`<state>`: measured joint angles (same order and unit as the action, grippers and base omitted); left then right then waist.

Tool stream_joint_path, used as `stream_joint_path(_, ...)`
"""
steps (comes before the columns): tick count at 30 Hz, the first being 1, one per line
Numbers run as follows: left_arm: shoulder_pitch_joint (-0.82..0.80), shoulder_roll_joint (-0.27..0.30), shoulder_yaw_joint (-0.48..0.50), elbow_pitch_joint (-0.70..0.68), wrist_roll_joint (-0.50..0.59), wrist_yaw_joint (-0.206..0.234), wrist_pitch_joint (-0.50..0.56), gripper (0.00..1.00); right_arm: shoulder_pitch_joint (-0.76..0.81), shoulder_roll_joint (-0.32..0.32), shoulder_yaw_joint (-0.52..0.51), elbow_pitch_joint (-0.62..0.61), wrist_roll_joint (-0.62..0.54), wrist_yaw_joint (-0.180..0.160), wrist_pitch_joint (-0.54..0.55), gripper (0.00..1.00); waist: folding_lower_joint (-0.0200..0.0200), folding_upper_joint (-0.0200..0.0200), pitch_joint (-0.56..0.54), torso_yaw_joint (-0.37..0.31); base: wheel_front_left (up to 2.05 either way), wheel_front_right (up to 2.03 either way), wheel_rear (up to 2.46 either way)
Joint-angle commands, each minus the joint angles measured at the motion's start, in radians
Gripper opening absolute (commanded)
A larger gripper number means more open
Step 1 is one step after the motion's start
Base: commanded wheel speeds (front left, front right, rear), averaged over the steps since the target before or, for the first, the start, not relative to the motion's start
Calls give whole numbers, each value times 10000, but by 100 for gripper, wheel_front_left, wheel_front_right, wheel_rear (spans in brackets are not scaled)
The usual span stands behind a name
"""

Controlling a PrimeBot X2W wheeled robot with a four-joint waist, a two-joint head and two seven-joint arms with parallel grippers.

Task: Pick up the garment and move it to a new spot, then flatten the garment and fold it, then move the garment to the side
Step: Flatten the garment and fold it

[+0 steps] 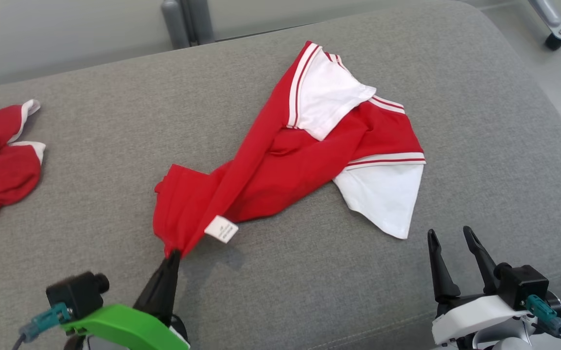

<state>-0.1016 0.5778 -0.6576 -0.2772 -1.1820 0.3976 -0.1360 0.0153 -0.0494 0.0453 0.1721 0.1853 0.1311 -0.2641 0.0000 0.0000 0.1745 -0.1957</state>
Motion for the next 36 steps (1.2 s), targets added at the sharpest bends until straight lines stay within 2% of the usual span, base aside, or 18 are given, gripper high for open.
stream_joint_path(1,375,-110,-21,110,-205,-44,-167,0,101,-25,-25,22,-84,-7,-4,100,0,0,-96,424,0,0,0)
stream_joint_path(6,895,-631,-339,1470,-519,-479,-275,0,0,-26,-33,66,-360,-7,-4,100,0,0,-204,926,0,0,0)
stream_joint_path(12,637,-1156,-453,3565,-608,-863,-432,0,10,-26,-12,134,-512,-7,-4,100,0,0,-419,1124,0,0,0)
stream_joint_path(13,586,-1221,-423,3811,-629,-939,-491,5,49,-25,-10,131,-549,-7,-4,100,0,0,-442,1132,0,0,0)
stream_joint_path(14,543,-1285,-400,4021,-602,-1002,-548,26,85,-25,-9,135,-573,-7,-4,100,0,0,-459,1138,0,0,0)
stream_joint_path(15,485,-1348,-388,4210,-538,-1063,-626,36,117,-26,-1,138,-579,-7,-4,100,0,0,-471,1142,0,0,0)
stream_joint_path(16,485,-1348,-388,4210,-538,-1063,-626,36,117,-26,-1,138,-579,-7,-4,100,0,0,-471,1142,0,0,0)
stream_joint_path(17,424,-1418,-372,4367,-498,-1127,-693,45,150,-26,-1,136,-580,-7,-4,100,0,0,-480,1144,0,0,0)
stream_joint_path(18,378,-1479,-346,4479,-452,-1180,-745,63,178,-26,0,132,-596,-7,-4,100,0,0,-489,1146,0,0,0)
stream_joint_path(19,335,-1514,-324,4598,-395,-1230,-813,91,199,-25,3,128,-611,-7,-4,100,0,0,-498,1143,0,0,0)
stream_joint_path(20,294,-1537,-306,4706,-323,-1237,-878,100,210,-26,14,127,-623,-7,-4,100,0,0,-503,1134,0,0,0)
stream_joint_path(25,280,-1733,-158,5094,-128,-1570,-1122,100,233,-25,58,130,-638,-7,-4,100,0,0,-541,1071,0,0,0)
stream_joint_path(29,465,-1709,228,5259,527,-1710,-1267,100,300,-25,-3,23,-661,-7,-4,100,0,0,-669,1031,0,0,0)
stream_joint_path(31,637,-1661,565,5197,1178,-1774,-1285,100,374,-25,-29,-8,-699,-7,-4,100,0,0,-792,1026,0,0,0)
stream_joint_path(36,1386,-1999,1800,4674,2999,-2011,-1289,100,568,-26,-214,-172,-836,-7,-4,100,0,0,-1165,1111,0,0,0)
